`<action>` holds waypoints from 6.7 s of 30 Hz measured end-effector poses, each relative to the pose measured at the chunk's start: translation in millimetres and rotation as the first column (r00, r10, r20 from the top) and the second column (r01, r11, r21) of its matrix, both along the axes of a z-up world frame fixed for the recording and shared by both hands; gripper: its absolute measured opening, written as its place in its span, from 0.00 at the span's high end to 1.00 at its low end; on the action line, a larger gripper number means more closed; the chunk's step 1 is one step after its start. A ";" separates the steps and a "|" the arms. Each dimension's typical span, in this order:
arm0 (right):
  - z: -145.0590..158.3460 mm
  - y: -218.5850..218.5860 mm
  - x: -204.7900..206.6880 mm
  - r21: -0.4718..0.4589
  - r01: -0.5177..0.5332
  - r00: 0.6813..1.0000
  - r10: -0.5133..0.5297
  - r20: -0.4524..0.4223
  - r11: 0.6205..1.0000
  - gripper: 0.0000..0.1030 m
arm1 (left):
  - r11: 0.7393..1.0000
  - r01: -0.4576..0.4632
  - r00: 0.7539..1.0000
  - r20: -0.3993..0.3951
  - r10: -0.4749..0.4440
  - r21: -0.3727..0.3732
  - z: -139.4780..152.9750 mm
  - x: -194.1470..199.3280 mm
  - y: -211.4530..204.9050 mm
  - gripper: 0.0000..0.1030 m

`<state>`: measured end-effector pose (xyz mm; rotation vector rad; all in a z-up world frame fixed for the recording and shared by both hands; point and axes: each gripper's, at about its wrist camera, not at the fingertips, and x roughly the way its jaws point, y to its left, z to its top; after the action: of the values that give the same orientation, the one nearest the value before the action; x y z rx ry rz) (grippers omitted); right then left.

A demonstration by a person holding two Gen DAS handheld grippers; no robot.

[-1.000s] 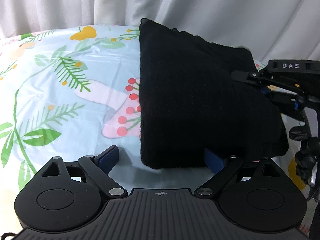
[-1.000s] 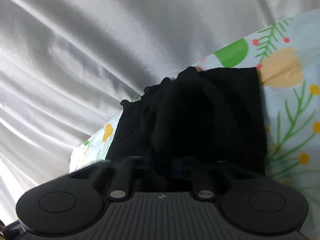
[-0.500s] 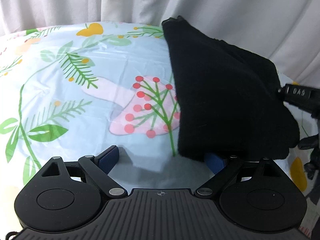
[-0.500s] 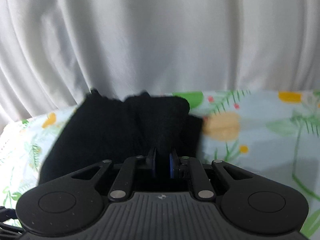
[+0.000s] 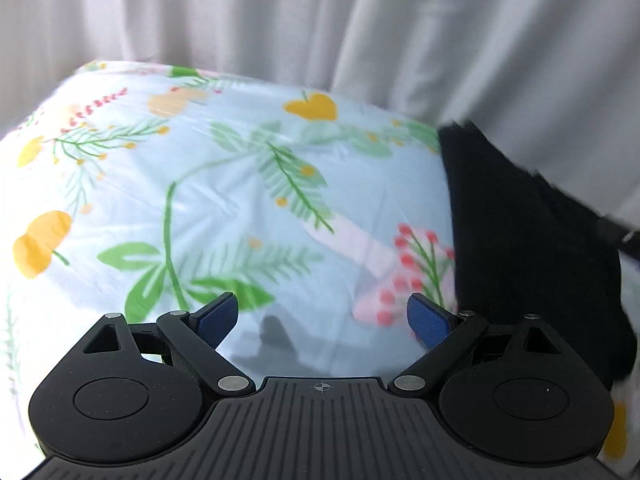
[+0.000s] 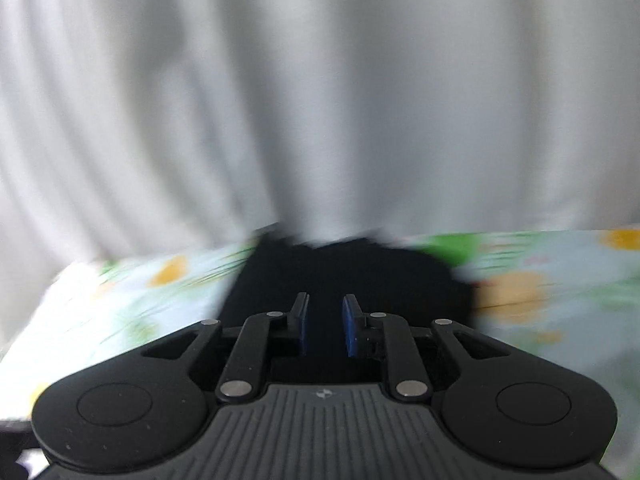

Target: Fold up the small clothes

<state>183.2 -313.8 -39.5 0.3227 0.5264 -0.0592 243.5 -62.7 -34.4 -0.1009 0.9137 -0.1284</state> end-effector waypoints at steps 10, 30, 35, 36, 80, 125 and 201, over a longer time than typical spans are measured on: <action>-54.3 -30.4 -2.5 0.004 0.164 0.986 -0.164 -0.016 0.987 0.98 | 0.999 0.034 0.997 0.072 -0.034 0.010 8.1 15.4 -31.9 0.07; -55.5 -35.1 40.9 -0.128 0.217 0.976 -0.217 0.013 0.968 0.63 | 0.998 0.058 0.977 0.204 -0.059 0.010 -34.4 75.5 -114.5 0.07; -59.7 -33.7 38.9 -0.140 0.216 0.976 -0.212 0.038 0.966 0.62 | 0.996 0.069 0.965 0.251 -0.082 0.059 -49.7 77.0 -119.1 0.04; -60.2 -31.1 39.6 -0.159 0.214 0.977 -0.210 0.040 0.964 0.62 | 0.996 0.065 0.964 0.253 -0.077 0.057 -51.8 78.7 -118.7 0.04; -118.1 -138.4 -34.9 0.626 0.104 0.991 -0.027 -0.131 0.773 0.45 | 0.874 0.313 0.924 -0.096 -0.371 -0.372 -53.8 69.9 -64.9 0.21; -16.2 110.5 56.1 0.192 -0.125 0.977 0.154 -0.146 0.973 0.41 | 0.994 -0.104 0.986 0.125 0.109 -0.046 -6.7 3.2 88.6 0.21; 21.7 182.1 -180.8 -0.228 -0.087 0.869 -0.038 -0.493 0.970 0.04 | 0.946 0.146 0.989 -0.074 -0.130 0.289 11.5 -214.7 89.6 0.03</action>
<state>2.4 -131.7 -17.8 0.0527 1.0256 -0.1844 28.8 26.9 -22.9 0.2383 0.9840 -0.1191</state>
